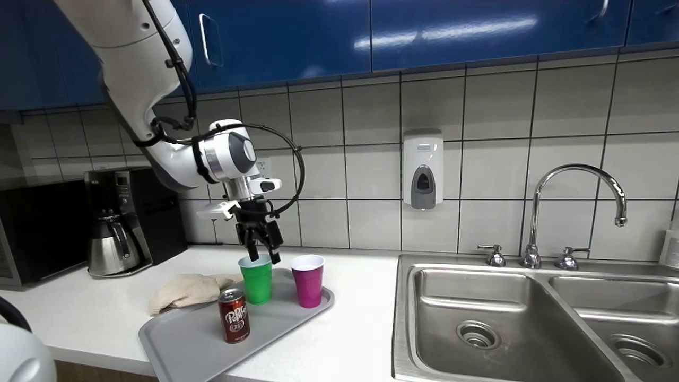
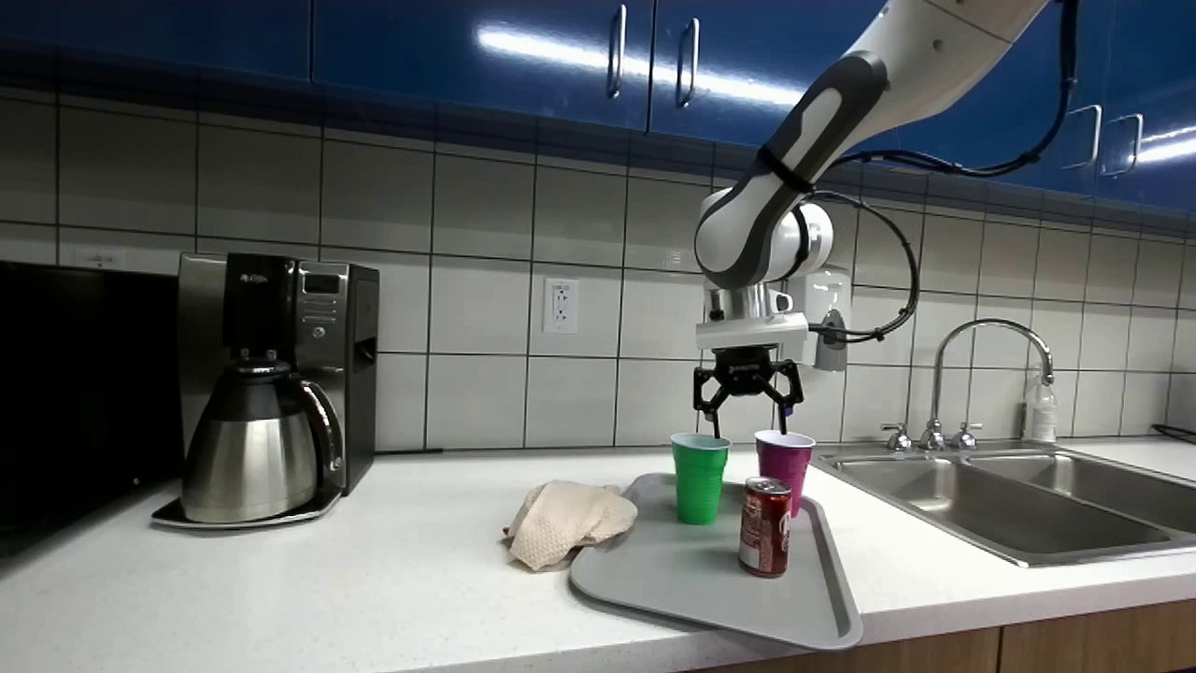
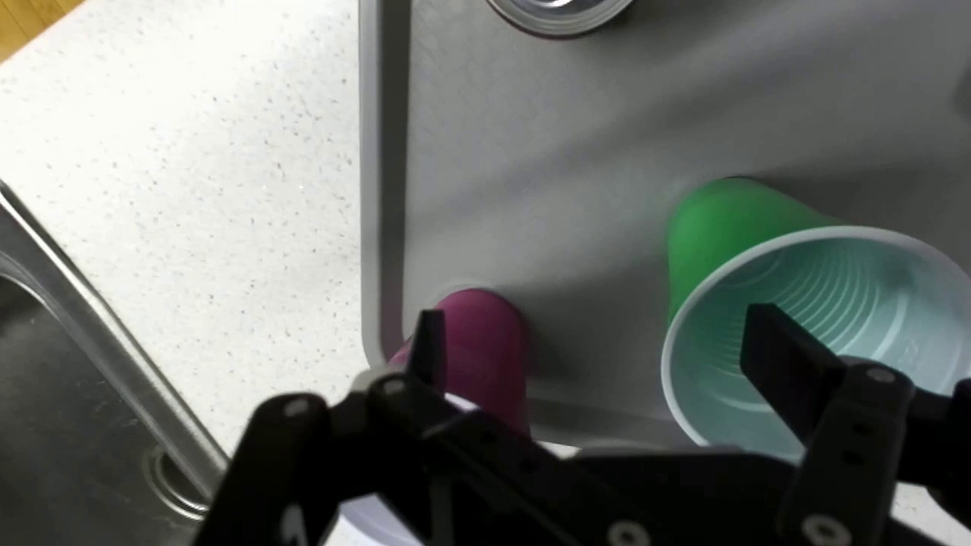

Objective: Take the cups off of the tray

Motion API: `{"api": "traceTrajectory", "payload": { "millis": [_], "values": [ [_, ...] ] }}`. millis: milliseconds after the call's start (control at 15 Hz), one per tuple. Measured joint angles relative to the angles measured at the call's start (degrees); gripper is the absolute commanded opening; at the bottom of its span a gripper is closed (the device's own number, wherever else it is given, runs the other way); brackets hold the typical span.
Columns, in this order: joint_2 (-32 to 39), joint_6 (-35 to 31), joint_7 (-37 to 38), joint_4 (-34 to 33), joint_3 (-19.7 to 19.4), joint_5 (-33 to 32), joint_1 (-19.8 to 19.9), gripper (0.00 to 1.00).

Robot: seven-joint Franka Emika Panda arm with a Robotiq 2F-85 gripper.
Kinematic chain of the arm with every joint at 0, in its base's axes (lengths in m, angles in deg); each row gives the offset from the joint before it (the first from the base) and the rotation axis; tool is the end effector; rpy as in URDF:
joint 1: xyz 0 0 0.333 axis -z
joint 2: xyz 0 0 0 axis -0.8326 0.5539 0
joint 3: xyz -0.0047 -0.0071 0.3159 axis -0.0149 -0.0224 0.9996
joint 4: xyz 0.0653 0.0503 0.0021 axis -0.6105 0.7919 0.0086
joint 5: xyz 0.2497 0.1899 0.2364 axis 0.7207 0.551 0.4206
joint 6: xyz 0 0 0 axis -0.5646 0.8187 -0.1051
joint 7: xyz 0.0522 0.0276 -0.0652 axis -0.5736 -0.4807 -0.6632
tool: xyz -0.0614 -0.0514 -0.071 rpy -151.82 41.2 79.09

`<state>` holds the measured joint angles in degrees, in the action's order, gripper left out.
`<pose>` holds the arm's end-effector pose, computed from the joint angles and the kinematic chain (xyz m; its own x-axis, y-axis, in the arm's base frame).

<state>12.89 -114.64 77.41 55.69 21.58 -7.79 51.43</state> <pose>0.5580 0.0700 0.3117 0.9196 -0.3852 0.0771 -0.3928 -0.9040 0.1686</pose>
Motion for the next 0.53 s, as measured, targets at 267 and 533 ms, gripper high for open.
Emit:
{"api": "traceTrajectory", "payload": {
  "millis": [267,533],
  "values": [
    [2.28,0.00,0.84,-1.70,-1.31,-0.11,-1.42,1.00],
    [4.00,-0.01,1.69,-2.80,-2.15,-0.11,-2.44,1.00]
  ]
}}
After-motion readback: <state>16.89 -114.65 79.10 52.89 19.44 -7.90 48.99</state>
